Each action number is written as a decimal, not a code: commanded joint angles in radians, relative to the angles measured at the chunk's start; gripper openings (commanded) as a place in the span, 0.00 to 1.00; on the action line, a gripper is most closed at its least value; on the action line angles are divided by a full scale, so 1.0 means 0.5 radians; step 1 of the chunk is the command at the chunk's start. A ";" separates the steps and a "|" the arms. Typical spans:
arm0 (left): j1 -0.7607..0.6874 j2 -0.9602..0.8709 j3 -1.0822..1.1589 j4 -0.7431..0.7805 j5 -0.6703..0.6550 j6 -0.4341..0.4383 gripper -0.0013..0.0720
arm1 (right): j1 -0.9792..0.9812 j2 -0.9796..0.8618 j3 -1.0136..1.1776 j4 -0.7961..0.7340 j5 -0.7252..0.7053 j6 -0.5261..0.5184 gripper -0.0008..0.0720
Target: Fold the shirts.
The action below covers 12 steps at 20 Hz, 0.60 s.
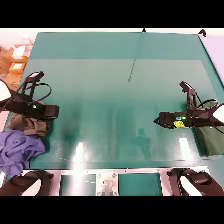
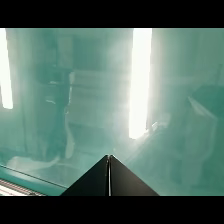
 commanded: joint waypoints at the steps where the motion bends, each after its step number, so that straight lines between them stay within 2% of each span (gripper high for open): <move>1: -0.001 0.003 -0.003 0.001 -0.006 -0.003 0.05 | 0.005 0.002 -0.002 0.002 0.006 0.001 0.05; 3: -0.001 0.003 -0.003 0.056 -0.011 -0.004 0.05 | 0.005 0.002 -0.002 0.002 0.006 0.001 0.05; 5: 0.000 0.003 -0.003 0.301 -0.009 -0.062 0.05 | 0.005 0.002 -0.002 0.002 0.006 0.001 0.05; 6: 0.000 0.003 -0.003 0.510 0.012 -0.130 0.47 | 0.005 0.002 -0.002 0.002 0.006 0.001 0.05; 7: 0.003 0.002 -0.003 0.759 0.056 -0.269 1.00 | 0.005 0.002 -0.002 0.002 0.006 0.001 0.05; 9: 0.095 -0.024 -0.003 1.080 0.188 -0.313 0.99 | 0.005 0.002 -0.002 0.002 0.006 0.001 0.05; 12: 0.412 -0.227 -0.003 1.093 0.378 -0.200 0.99 | 0.005 0.002 -0.001 0.002 0.006 0.000 0.05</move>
